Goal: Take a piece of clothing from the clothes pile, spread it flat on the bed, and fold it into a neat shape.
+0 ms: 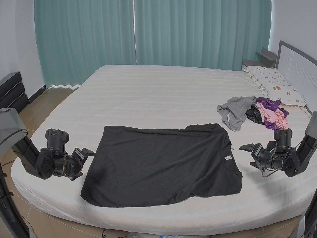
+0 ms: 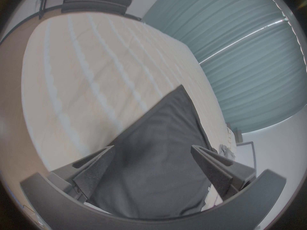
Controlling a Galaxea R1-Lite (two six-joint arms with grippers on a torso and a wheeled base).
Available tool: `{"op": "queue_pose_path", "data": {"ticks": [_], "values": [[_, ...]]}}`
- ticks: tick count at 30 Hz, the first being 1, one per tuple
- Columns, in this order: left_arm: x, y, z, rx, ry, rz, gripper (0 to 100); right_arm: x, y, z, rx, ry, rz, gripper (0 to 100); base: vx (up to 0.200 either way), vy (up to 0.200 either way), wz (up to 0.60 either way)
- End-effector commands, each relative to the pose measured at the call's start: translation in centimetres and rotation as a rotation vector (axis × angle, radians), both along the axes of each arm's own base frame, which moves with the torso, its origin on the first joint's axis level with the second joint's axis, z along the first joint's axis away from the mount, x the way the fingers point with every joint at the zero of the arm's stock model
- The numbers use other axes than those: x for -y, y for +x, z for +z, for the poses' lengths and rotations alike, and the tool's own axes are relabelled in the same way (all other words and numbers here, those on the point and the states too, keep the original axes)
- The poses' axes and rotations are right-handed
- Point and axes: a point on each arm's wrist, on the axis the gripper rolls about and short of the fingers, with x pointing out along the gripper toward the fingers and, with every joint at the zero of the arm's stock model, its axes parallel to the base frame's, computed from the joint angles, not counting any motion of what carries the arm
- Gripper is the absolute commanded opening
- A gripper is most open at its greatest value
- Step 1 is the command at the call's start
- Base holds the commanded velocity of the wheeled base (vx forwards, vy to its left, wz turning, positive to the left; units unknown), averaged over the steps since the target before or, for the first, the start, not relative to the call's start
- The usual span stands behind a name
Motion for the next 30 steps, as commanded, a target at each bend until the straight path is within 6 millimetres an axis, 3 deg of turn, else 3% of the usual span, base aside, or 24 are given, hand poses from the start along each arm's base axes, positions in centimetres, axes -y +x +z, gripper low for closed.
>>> {"op": "queue_pose_path", "data": {"ticks": [1, 12, 15, 25, 30], "values": [[0.1, -3.3, 0.8, -0.007, -0.057, -0.025, 100, -0.1, -2.4, -0.1, -0.025, 0.010, 0.008, 100, 0.000, 0.000, 0.00], [0.0, -5.9, -1.2, -0.121, -0.054, -0.022, 100, -0.4, -3.1, -0.8, -0.045, 0.006, 0.019, 100, -0.164, 0.000, 0.00], [-0.1, -7.2, -1.9, -0.161, -0.047, -0.028, 100, -0.4, -3.2, -0.9, -0.050, -0.001, 0.027, 100, 0.000, 0.000, 0.00], [0.0, -6.2, -4.8, -0.086, 0.014, 0.015, 100, -1.1, -3.7, -1.2, -0.068, -0.003, 0.055, 100, 0.000, 0.000, 0.00], [0.0, -5.6, -4.9, -0.035, 0.016, 0.021, 100, -1.4, -3.7, -1.4, -0.074, -0.003, 0.066, 100, 0.000, 0.000, 0.00]]}}
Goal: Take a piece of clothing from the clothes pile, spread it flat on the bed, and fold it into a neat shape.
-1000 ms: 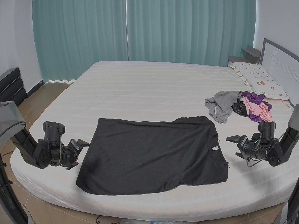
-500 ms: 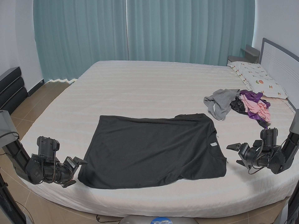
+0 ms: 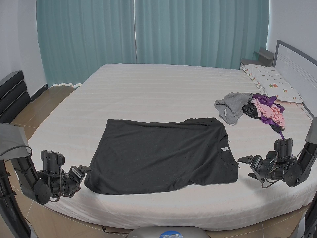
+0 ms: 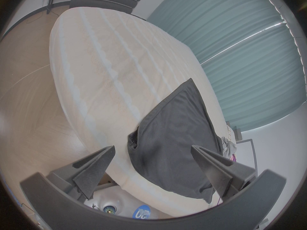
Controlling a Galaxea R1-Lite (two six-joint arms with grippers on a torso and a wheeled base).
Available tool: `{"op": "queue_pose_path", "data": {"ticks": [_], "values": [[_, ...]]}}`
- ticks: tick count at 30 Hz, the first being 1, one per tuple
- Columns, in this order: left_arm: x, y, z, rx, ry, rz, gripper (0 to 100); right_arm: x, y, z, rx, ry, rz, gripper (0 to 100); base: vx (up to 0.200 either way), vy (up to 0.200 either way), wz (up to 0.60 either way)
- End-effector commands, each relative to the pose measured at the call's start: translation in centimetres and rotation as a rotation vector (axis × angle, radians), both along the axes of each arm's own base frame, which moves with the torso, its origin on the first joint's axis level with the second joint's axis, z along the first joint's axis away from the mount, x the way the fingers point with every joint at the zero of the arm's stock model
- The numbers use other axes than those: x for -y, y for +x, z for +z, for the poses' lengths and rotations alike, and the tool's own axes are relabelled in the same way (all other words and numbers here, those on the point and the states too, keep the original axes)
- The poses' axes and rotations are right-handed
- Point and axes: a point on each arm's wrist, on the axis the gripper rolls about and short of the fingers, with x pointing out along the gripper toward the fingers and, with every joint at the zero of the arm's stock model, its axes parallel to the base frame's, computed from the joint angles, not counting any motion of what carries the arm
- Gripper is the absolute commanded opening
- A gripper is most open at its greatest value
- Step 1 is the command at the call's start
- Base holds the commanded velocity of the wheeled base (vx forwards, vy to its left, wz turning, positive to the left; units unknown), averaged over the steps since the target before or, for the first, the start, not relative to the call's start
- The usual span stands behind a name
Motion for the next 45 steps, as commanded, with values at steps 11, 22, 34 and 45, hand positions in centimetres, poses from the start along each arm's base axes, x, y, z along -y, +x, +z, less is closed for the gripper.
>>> {"op": "queue_pose_path", "data": {"ticks": [11, 22, 34, 45], "values": [[0.7, 0.5, -3.2, -0.058, 0.104, -0.093, 0, -0.3, 0.0, -0.5, -0.016, 0.000, 0.012, 100, 0.000, 0.000, 0.00], [0.8, -0.7, -3.7, -0.099, 0.132, -0.101, 0, -0.1, 0.3, -1.1, 0.005, -0.003, 0.002, 100, 0.000, 0.000, 0.00], [0.3, -1.2, -3.1, -0.094, 0.178, -0.047, 0, 0.0, 0.3, -1.3, -0.002, -0.001, 0.001, 100, 0.000, 0.000, 0.00], [0.0, -1.1, -2.5, -0.069, 0.162, -0.025, 0, -1.0, 0.7, -3.4, -0.054, -0.020, 0.047, 100, 0.000, 0.000, 0.00]]}}
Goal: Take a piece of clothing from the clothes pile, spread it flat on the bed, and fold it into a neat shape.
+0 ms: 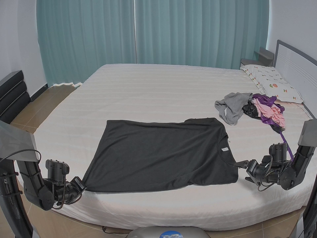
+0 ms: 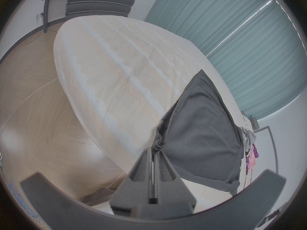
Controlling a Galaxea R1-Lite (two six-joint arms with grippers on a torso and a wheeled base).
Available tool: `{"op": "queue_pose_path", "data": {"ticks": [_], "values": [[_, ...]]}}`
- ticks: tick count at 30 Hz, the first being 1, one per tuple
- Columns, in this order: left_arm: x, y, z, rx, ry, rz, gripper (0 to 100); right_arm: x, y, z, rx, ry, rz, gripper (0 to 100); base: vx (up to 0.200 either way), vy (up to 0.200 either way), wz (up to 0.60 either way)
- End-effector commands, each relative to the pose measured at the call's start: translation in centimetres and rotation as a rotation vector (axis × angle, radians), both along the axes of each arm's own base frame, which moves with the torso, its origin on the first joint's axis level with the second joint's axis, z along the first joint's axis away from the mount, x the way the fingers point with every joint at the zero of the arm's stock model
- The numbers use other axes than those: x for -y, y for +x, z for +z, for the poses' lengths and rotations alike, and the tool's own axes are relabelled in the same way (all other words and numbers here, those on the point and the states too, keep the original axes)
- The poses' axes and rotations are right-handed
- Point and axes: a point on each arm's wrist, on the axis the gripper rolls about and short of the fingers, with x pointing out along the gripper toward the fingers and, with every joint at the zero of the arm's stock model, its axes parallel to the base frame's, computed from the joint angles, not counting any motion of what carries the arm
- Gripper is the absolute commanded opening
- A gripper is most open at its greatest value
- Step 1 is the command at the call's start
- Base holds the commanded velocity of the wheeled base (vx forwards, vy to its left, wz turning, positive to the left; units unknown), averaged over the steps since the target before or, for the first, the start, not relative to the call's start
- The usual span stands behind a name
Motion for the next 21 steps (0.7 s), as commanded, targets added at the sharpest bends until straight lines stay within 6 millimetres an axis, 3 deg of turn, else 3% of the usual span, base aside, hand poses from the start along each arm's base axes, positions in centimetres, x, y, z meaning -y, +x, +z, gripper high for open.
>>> {"op": "queue_pose_path", "data": {"ticks": [1, 9, 10, 15, 21], "values": [[-0.1, 0.1, 0.1, 0.008, -0.010, 0.004, 0, -0.6, 0.3, -1.3, -0.033, -0.010, 0.026, 100, 0.000, 0.000, 0.00], [-0.4, 0.4, 0.0, 0.009, -0.017, 0.016, 0, -2.1, 1.8, -2.9, -0.027, -0.045, 0.092, 100, 0.000, 0.000, 0.00], [-0.4, 0.4, 0.0, 0.009, -0.017, 0.016, 0, -2.1, 2.0, -3.0, -0.019, -0.059, 0.103, 0, 0.000, 0.000, 0.00], [-0.4, 0.4, 0.0, 0.010, -0.021, 0.017, 0, -2.0, 2.2, -3.5, -0.019, -0.103, 0.099, 0, 0.000, 0.000, 0.00], [-0.4, 0.5, 0.1, 0.017, -0.033, 0.033, 0, -2.3, 3.1, -2.4, 0.034, -0.093, 0.091, 0, 0.000, 0.000, 0.00]]}}
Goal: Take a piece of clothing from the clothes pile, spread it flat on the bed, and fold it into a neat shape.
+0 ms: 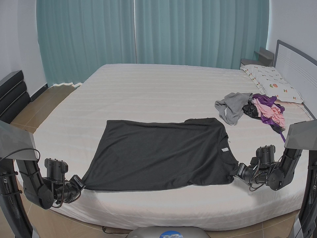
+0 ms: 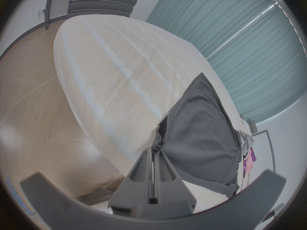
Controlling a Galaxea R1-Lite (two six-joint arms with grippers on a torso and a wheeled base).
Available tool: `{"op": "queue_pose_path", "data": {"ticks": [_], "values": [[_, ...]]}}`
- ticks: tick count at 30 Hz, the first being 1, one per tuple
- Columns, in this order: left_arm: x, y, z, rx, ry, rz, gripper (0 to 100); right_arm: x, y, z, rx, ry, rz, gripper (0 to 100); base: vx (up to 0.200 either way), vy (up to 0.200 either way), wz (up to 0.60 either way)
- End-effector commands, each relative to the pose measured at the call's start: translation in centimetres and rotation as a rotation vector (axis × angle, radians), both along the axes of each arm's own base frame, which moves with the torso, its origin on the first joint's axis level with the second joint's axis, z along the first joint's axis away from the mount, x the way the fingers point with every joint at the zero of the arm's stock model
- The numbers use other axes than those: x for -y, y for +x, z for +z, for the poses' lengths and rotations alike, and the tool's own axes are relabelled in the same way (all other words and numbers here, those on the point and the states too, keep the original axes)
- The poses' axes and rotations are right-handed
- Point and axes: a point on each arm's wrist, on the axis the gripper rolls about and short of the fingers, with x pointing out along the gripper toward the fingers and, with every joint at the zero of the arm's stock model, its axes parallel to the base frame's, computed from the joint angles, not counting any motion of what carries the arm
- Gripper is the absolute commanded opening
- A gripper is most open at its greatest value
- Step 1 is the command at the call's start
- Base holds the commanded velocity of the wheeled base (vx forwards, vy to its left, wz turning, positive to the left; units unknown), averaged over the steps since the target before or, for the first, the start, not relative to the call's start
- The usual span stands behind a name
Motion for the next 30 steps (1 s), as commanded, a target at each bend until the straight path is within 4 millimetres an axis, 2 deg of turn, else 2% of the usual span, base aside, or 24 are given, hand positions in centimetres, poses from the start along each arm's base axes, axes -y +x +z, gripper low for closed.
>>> {"op": "queue_pose_path", "data": {"ticks": [1, 3, 4, 7, 14, 16, 18, 19, 22, 23, 24, 25, 26, 30], "values": [[0.0, 0.3, 0.0, 0.009, -0.016, 0.019, 0, 0.0, 0.8, 0.8, 0.042, 0.009, -0.008, 0, 0.000, 0.000, 0.00], [0.0, 0.5, 0.1, 0.015, -0.023, 0.025, 0, 0.0, 1.0, 1.1, 0.053, 0.018, -0.017, 0, 0.000, 0.000, 0.00], [0.0, 0.8, 0.3, 0.032, -0.039, 0.046, 0, 0.1, 1.4, 2.2, 0.079, 0.055, -0.047, 0, 0.000, 0.000, 0.00], [0.0, 1.1, 0.5, 0.043, -0.053, 0.057, 0, 0.1, 2.1, 3.4, 0.109, 0.106, -0.087, 0, 0.000, 0.000, 0.00], [-0.1, 1.5, 0.4, 0.053, -0.049, 0.074, 0, -0.2, 3.8, 4.8, 0.180, 0.120, -0.084, 0, 0.000, 0.000, 0.00], [-0.2, 1.6, 0.5, 0.057, -0.060, 0.088, 0, -0.3, 5.2, 5.6, 0.222, 0.124, -0.082, 0, 0.000, 0.000, 0.00], [-0.2, 1.9, 0.5, 0.065, -0.073, 0.104, 0, -0.4, 5.5, 5.6, 0.219, 0.124, -0.081, 0, 0.000, 0.000, 0.00], [-0.2, 2.0, 0.6, 0.069, -0.077, 0.107, 0, -0.7, 6.8, 5.9, 0.212, 0.125, -0.078, 0, 0.000, 0.000, 0.00], [-0.2, 2.0, 0.5, 0.066, -0.078, 0.111, 0, -0.9, 8.5, 5.7, 0.193, 0.123, -0.079, 0, 0.000, 0.000, 0.00], [-0.2, 2.0, 0.5, 0.066, -0.078, 0.111, 0, -0.9, 8.6, 5.7, 0.193, 0.123, -0.079, 0, 0.000, 0.000, 0.00], [-0.3, 2.1, 0.4, 0.063, -0.079, 0.116, 0, -1.0, 9.6, 5.8, 0.202, 0.125, -0.078, 0, 0.000, 0.000, 0.00], [-0.3, 2.1, 0.4, 0.063, -0.079, 0.116, 0, -1.0, 9.6, 5.8, 0.202, 0.125, -0.078, 0, 0.000, 0.000, 0.00], [-0.4, 2.1, 0.2, 0.058, -0.080, 0.119, 0, -1.1, 10.6, 5.7, 0.210, 0.126, -0.077, 0, 0.000, 0.000, 0.00], [-0.4, 2.2, -0.2, 0.043, -0.079, 0.121, 0, -1.7, 12.4, 5.5, 0.210, 0.125, -0.068, 0, 0.000, 0.000, 0.00]]}}
